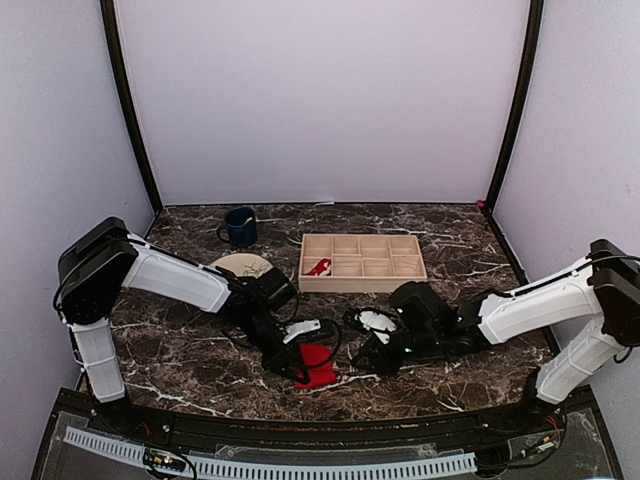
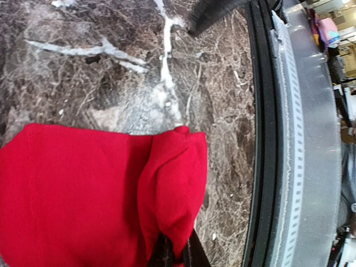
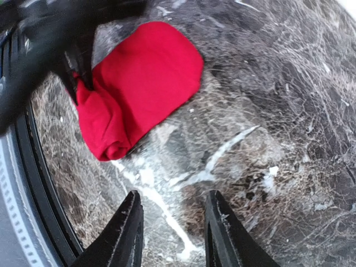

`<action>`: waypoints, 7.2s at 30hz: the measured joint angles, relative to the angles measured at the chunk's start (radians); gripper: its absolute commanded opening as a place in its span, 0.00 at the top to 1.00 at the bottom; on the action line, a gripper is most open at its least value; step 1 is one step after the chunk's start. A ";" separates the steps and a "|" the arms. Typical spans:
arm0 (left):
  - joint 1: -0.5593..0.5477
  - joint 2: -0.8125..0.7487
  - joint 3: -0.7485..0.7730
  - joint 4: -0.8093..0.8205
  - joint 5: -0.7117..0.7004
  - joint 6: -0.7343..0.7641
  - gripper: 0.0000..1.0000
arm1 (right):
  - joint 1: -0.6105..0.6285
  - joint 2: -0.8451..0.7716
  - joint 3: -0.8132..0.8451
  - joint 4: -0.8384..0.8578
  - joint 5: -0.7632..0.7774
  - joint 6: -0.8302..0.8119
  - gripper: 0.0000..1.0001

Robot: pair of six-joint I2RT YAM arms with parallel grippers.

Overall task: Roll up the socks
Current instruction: Roll the sock at the center of the board.

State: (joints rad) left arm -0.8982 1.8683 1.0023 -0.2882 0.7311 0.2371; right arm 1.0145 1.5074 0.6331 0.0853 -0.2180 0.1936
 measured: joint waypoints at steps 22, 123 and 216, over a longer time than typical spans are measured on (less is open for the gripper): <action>0.079 0.153 0.095 -0.167 0.269 0.074 1.00 | 0.354 0.003 -0.042 0.080 0.379 -0.202 0.61; 0.125 -0.403 -0.220 0.077 -0.253 -0.136 0.60 | 0.200 0.365 0.409 -0.192 0.084 -0.189 1.00; -0.151 -0.072 0.009 0.066 -0.360 0.071 0.98 | -0.093 0.444 0.400 -0.369 -0.630 -0.023 0.69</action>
State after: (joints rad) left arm -1.0496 1.7966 1.0111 -0.2226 0.3714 0.3077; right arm 0.9211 1.9518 1.0328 -0.2840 -0.8482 0.1711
